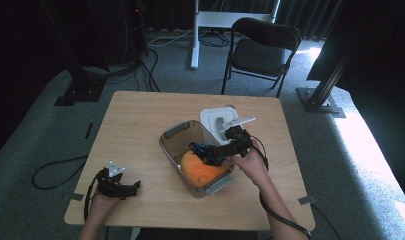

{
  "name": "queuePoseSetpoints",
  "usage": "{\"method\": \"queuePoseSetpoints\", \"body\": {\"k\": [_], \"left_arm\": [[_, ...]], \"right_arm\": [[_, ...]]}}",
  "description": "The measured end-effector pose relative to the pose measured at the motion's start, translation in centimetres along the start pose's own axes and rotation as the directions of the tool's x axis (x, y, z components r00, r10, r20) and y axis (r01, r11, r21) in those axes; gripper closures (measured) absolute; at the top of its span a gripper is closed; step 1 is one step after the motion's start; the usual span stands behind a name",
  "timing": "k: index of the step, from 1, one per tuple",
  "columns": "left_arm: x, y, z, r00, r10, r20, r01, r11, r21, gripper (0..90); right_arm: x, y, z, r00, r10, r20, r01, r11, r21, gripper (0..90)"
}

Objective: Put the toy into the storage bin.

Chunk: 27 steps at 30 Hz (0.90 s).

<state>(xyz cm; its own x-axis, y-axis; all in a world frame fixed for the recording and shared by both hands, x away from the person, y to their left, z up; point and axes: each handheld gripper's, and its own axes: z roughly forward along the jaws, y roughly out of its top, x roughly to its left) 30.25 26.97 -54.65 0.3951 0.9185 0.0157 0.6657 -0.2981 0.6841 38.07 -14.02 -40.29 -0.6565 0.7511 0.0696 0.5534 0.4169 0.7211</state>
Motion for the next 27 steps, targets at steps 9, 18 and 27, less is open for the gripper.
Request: {"method": "queuePoseSetpoints", "body": {"k": [9, 18, 27], "left_arm": [[0.0, 0.0, 0.0, 1.0, 0.001, 0.0, -0.001, 1.0, 0.001, 0.5], [0.0, 0.0, 0.0, 1.0, 0.001, 0.0, -0.001, 1.0, 0.001, 0.5], [0.0, 0.0, 0.0, 1.0, -0.001, 0.0, 0.001, 1.0, 0.001, 0.5]], "right_arm": [[-2.0, -1.1, -1.5, 0.999, 0.027, 0.035, -0.024, 0.997, -0.076, 12.7], [-4.3, -2.5, -2.4, 0.9942, 0.086, 0.064, -0.078, 0.99, -0.118, 13.2], [-6.1, -4.1, -1.7, 0.9885, 0.121, 0.091, -0.113, 0.989, -0.091, 12.7]]}}
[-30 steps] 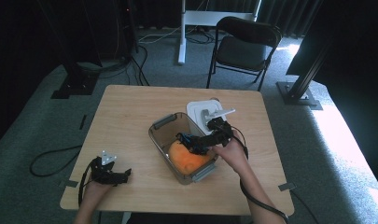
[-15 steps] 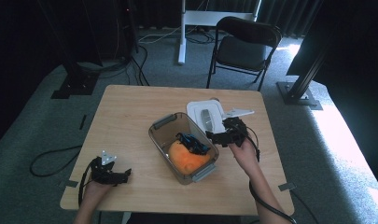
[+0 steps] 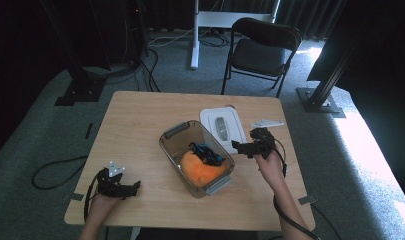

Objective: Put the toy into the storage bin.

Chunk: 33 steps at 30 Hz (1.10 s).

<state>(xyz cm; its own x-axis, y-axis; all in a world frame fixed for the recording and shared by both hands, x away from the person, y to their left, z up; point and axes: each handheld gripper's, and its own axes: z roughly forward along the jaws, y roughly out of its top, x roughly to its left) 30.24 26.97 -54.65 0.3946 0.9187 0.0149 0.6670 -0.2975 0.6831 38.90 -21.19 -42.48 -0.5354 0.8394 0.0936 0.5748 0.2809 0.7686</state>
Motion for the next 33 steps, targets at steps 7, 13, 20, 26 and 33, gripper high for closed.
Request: {"method": "queuePoseSetpoints", "body": {"k": [7, 13, 20, 26, 33], "left_arm": [[0.0, 0.0, 0.0, 1.0, 0.001, 0.0, -0.001, 1.0, 0.0, 0.5], [0.0, 0.0, 0.0, 1.0, 0.001, 0.001, -0.001, 1.0, 0.0, 0.5], [0.0, 0.0, 0.0, 1.0, 0.001, 0.001, -0.001, 1.0, 0.0, 0.5], [0.0, 0.0, 0.0, 1.0, 0.001, 0.0, -0.001, 1.0, 0.0, 0.5], [0.0, 0.0, 0.0, 1.0, 0.001, 0.0, -0.001, 1.0, 0.0, 0.5]], "right_arm": [[-1.3, -1.1, 0.9, 0.9969, 0.078, -0.014, -0.077, 0.996, 0.041, 12.7], [-1.8, -1.9, 1.8, 0.9969, 0.074, 0.025, -0.076, 0.995, 0.069, 11.3], [-2.5, -2.7, 3.0, 0.9954, 0.092, 0.026, -0.094, 0.992, 0.082, 11.1], [-2.9, -3.1, 4.0, 0.9949, 0.099, 0.022, -0.1, 0.991, 0.091, 11.0], [-2.9, -3.0, 5.0, 0.9951, 0.093, 0.034, -0.096, 0.991, 0.098, 11.1]]}}
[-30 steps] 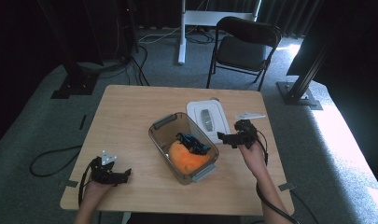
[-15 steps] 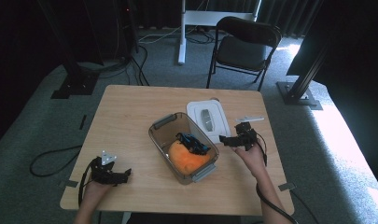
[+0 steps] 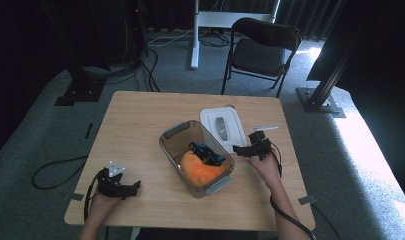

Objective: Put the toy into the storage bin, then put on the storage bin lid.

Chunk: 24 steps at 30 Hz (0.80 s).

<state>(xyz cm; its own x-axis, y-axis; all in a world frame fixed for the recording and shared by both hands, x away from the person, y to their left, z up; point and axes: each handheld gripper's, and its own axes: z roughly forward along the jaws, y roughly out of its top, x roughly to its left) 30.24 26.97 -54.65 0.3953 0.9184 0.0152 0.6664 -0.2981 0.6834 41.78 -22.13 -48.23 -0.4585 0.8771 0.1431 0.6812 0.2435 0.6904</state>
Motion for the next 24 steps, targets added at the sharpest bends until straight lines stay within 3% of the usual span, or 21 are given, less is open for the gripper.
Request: {"method": "queuePoseSetpoints", "body": {"k": [24], "left_arm": [[0.0, 0.0, 0.0, 1.0, 0.0, 0.0, 0.0, 1.0, 0.0, 0.5]], "right_arm": [[0.6, 1.0, 1.6, 0.9997, -0.012, -0.021, 0.012, 1.0, -0.001, 13.4]]}}
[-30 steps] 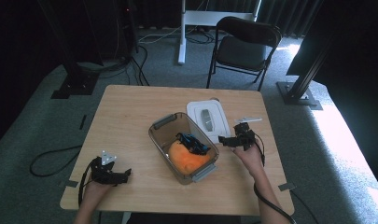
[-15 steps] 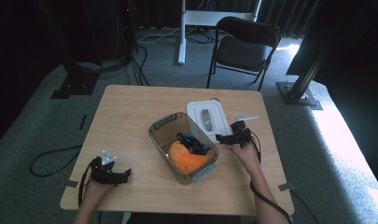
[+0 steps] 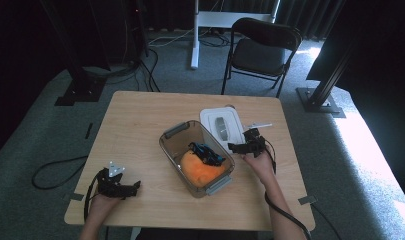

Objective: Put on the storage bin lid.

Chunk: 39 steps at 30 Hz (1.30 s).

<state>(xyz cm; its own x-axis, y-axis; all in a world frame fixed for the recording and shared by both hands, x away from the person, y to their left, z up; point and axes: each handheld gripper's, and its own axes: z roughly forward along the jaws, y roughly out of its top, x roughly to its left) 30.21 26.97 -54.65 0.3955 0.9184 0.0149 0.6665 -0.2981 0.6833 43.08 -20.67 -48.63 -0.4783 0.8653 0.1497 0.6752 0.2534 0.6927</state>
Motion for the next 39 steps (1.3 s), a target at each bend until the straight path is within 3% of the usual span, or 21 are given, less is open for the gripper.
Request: {"method": "queuePoseSetpoints", "body": {"k": [14, 17, 25, 31, 39], "left_arm": [[0.0, 0.0, 0.0, 1.0, -0.001, 0.0, 0.001, 1.0, -0.001, 0.5], [0.0, 0.0, 0.0, 1.0, -0.001, 0.0, 0.001, 1.0, -0.001, 0.5], [0.0, 0.0, 0.0, 1.0, 0.0, 0.0, 0.0, 1.0, 0.0, 0.5], [0.0, 0.0, 0.0, 1.0, 0.0, 0.0, 0.0, 1.0, -0.001, 0.5], [0.0, 0.0, 0.0, 1.0, -0.001, 0.001, 0.001, 1.0, 0.0, 0.5]], "right_arm": [[0.4, 0.5, 1.1, 0.9994, -0.032, 0.014, 0.032, 0.999, 0.0, 17.6], [0.7, 0.6, 1.6, 0.9979, -0.05, 0.043, 0.05, 0.999, -0.003, 21.4], [0.4, 1.8, 3.4, 0.9985, 0.002, 0.055, -0.002, 1.0, -0.007, 21.5], [0.7, 2.1, 4.7, 0.9954, -0.015, 0.094, 0.015, 1.0, 0.004, 25.5], [0.6, 2.3, 6.3, 0.9955, 0.009, 0.095, -0.01, 1.0, 0.013, 30.1]]}}
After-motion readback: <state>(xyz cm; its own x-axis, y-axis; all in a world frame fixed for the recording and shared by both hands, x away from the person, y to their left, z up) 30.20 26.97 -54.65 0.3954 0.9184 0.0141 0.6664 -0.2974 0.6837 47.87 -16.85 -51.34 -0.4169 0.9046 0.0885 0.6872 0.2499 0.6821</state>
